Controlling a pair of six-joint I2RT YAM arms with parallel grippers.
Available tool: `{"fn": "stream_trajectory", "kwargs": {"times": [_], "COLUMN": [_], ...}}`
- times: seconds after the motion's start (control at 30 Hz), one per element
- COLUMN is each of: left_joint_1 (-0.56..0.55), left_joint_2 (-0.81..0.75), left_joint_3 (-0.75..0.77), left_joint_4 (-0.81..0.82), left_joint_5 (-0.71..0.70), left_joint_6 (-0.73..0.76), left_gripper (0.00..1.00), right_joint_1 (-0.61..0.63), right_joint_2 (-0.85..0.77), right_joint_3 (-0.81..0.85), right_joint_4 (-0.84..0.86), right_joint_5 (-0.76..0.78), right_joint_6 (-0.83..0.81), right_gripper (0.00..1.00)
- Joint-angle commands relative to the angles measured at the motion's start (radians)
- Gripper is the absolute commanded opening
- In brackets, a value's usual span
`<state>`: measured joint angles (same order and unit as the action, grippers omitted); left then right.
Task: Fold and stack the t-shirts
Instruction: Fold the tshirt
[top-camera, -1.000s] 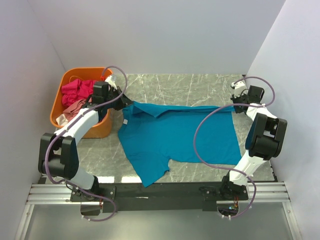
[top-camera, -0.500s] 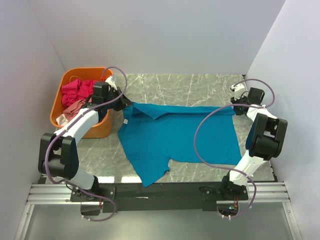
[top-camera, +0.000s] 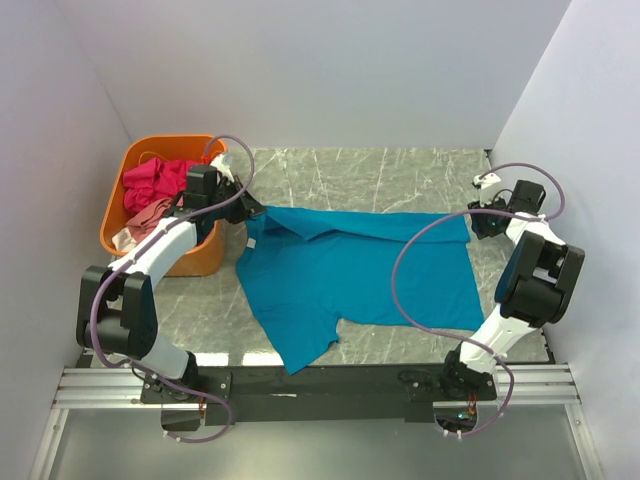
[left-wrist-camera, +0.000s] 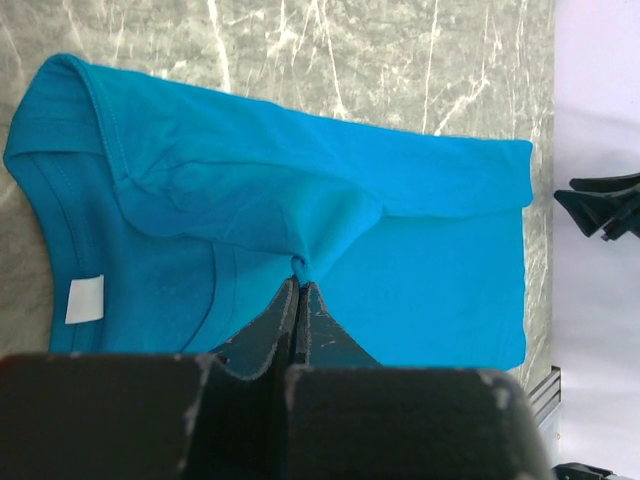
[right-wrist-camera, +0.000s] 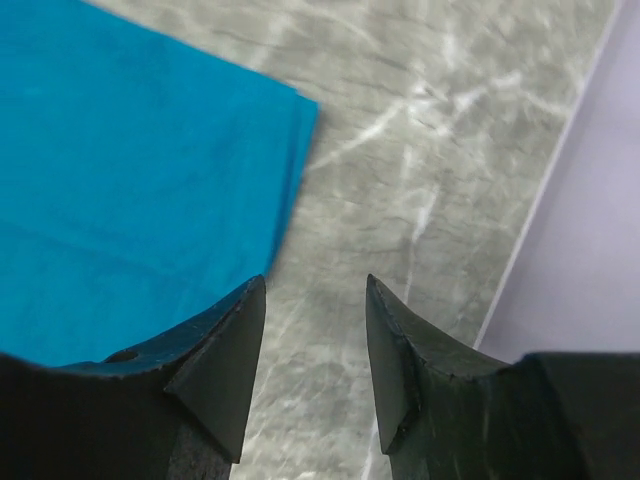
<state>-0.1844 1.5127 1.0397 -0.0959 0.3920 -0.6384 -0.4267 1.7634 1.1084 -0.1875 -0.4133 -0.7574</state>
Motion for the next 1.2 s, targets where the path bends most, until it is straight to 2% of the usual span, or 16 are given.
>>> {"fn": "stream_trajectory", "kwargs": {"times": [0.0, 0.13, 0.23, 0.3, 0.37, 0.4, 0.47, 0.5, 0.6, 0.63, 0.83, 0.93, 0.97, 1.03, 1.17], "left_joint_1": [0.005, 0.005, 0.005, 0.005, 0.005, 0.005, 0.005, 0.005, 0.005, 0.005, 0.005, 0.005, 0.005, 0.005, 0.007], "left_joint_2": [-0.052, -0.052, -0.049, -0.048, -0.046, -0.043, -0.039, -0.034, -0.028, -0.028, -0.019, -0.014, -0.014, -0.017, -0.022], "left_joint_3": [-0.006, -0.009, -0.013, -0.017, -0.017, -0.017, -0.017, -0.018, -0.020, -0.020, -0.021, -0.020, -0.017, -0.020, -0.018], "left_joint_4": [0.001, -0.001, -0.002, 0.004, 0.005, 0.005, 0.009, 0.009, 0.007, 0.007, 0.001, 0.002, 0.001, 0.004, 0.012], "left_joint_5": [0.013, 0.022, 0.025, 0.028, 0.033, 0.036, 0.042, 0.048, 0.057, 0.064, 0.082, 0.093, 0.096, 0.100, 0.107], "left_joint_6": [0.023, 0.025, 0.025, 0.022, 0.022, 0.020, 0.017, 0.014, 0.011, 0.011, 0.011, 0.006, 0.006, 0.006, 0.003], "left_gripper": [0.00, 0.01, 0.00, 0.00, 0.01, 0.01, 0.00, 0.01, 0.00, 0.01, 0.00, 0.00, 0.00, 0.01, 0.00], "right_joint_1": [0.000, 0.032, 0.107, 0.195, 0.259, 0.341, 0.425, 0.538, 0.687, 0.776, 0.992, 1.010, 1.005, 0.996, 0.996], "right_joint_2": [-0.088, -0.111, -0.148, -0.177, -0.226, -0.240, -0.280, -0.294, -0.335, -0.335, -0.245, -0.164, -0.139, -0.069, -0.061], "right_joint_3": [0.004, 0.030, 0.010, -0.013, -0.047, -0.053, -0.074, -0.085, -0.122, -0.121, -0.058, 0.004, 0.031, 0.088, -0.034], "right_joint_4": [-0.081, -0.278, -0.378, -0.380, -0.357, -0.340, -0.267, -0.192, -0.059, -0.035, 0.055, 0.105, 0.100, 0.056, 0.233], "right_joint_5": [-0.116, -0.240, -0.318, -0.331, -0.323, -0.305, -0.263, -0.201, -0.110, -0.063, -0.001, 0.013, 0.011, -0.072, -0.153], "right_joint_6": [-0.080, -0.199, -0.334, -0.385, -0.384, -0.355, -0.312, -0.265, -0.206, -0.194, -0.062, 0.201, 0.419, 0.664, 0.954], "right_gripper": [0.52, 0.54, 0.56, 0.55, 0.54, 0.54, 0.52, 0.51, 0.51, 0.51, 0.49, 0.44, 0.42, 0.36, 0.39]}}
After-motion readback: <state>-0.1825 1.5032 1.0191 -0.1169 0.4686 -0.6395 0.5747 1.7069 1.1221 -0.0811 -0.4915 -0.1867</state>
